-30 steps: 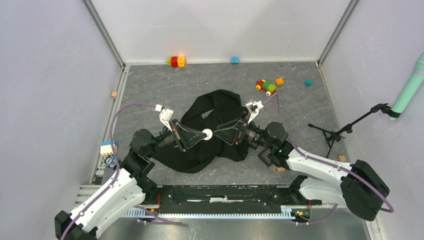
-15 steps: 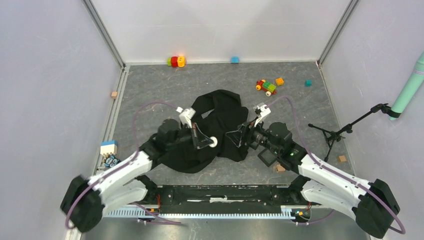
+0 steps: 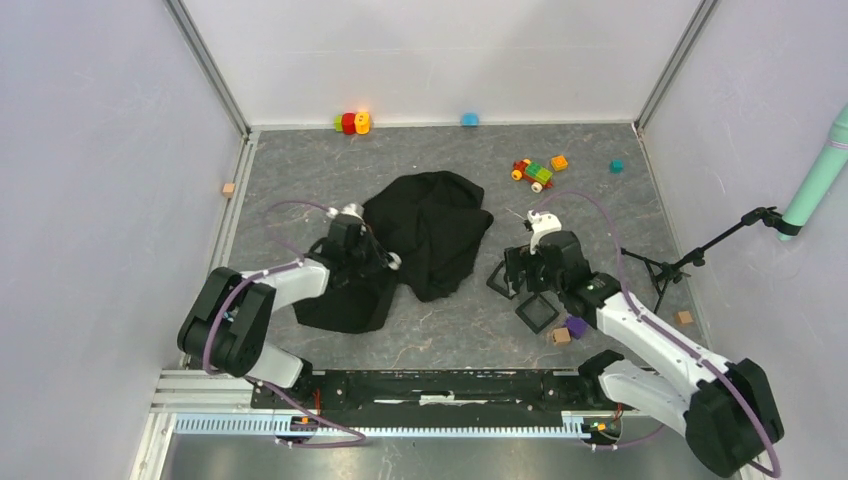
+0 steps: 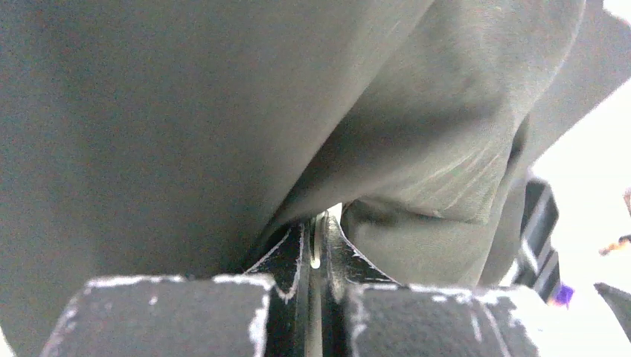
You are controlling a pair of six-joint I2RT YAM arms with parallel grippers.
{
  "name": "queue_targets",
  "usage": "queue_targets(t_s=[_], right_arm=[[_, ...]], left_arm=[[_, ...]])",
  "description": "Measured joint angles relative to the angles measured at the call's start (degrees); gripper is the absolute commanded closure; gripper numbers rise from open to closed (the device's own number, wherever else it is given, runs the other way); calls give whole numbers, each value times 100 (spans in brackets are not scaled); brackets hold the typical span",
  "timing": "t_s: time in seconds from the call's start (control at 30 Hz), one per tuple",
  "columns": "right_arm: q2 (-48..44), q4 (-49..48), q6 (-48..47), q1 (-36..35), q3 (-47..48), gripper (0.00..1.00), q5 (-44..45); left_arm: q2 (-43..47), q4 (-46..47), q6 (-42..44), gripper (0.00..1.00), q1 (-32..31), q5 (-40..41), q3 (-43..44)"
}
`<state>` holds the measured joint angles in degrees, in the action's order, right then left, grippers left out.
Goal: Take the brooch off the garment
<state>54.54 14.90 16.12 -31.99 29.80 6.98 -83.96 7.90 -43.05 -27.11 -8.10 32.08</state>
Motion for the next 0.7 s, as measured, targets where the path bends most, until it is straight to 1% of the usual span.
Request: queue_targets(t_s=[0.1, 0.17, 0.23, 0.33, 0.4, 0.47, 0.57, 0.7], right_arm=[[337, 66, -164, 577, 0, 2, -398], [485, 72, -256, 905, -2, 2, -734], [544, 68, -361, 1062, -11, 2, -964], [566, 68, -535, 1102, -96, 2, -1255], [621, 70, -623, 1106, -197, 2, -1480], [713, 70, -686, 1106, -264, 2, -1729], [826, 55, -721, 1104, -271, 2, -1902], [979, -7, -796, 1106, -238, 2, -1943]], left_arm=[[-44, -39, -13, 98, 695, 527, 170], [131, -107, 22, 98, 857, 852, 131], [511, -186, 190, 98, 848, 903, -48], [1178, -210, 424, 98, 776, 562, -339], [1582, -17, 540, 98, 640, 262, -498], [1799, 295, 660, 98, 435, 37, -640], [1867, 667, 837, 98, 131, -308, -787], [1849, 994, 955, 98, -26, -763, -890]])
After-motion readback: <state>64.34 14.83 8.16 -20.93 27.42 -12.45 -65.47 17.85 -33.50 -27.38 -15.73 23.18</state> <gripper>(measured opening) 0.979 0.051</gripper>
